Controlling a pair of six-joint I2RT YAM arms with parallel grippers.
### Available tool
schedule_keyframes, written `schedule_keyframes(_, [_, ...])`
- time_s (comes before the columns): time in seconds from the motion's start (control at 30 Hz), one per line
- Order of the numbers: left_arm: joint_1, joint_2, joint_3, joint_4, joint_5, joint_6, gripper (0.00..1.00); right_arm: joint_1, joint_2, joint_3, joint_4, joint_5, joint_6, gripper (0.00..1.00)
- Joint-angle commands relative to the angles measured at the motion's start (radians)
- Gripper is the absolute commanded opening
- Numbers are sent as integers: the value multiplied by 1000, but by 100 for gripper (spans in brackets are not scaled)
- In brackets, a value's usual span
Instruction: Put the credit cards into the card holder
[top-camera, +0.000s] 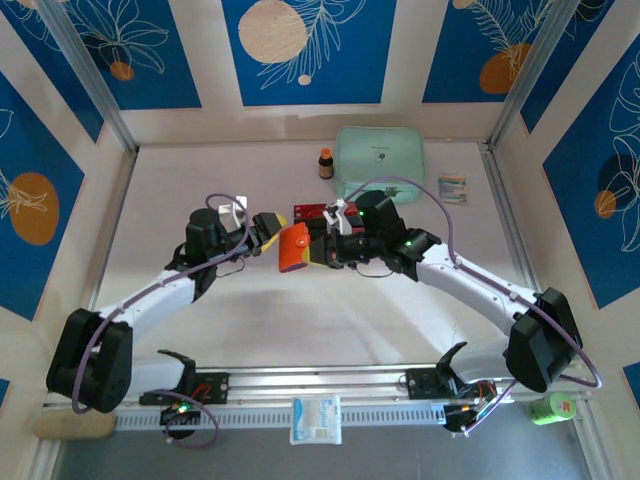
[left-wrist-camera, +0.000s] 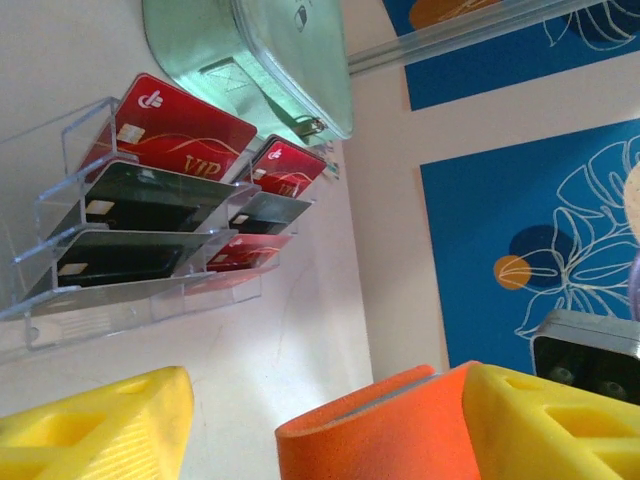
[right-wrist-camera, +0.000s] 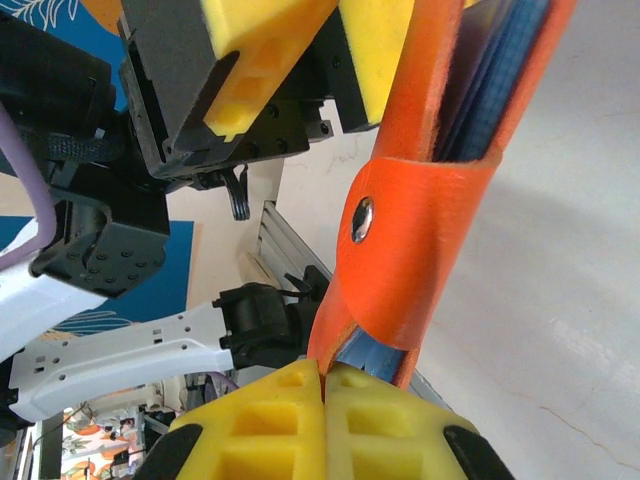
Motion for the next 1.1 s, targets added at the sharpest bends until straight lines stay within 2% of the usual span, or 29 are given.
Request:
schedule_keyframes(0.0, [7, 15, -23, 88, 35, -30, 68, 3, 17, 21, 43, -38, 21, 0])
schedule_keyframes(0.33, [8, 10, -34, 128, 47, -45, 59, 5, 33, 13, 83, -37, 44, 0])
schedule_keyframes(0.7, [3, 20, -51, 195, 46, -75, 59, 5, 45, 9, 124, -46, 72, 0])
schedule_keyframes(1.07, [2, 7, -56, 249, 39, -97, 30, 2, 54, -16, 143, -35, 84, 0])
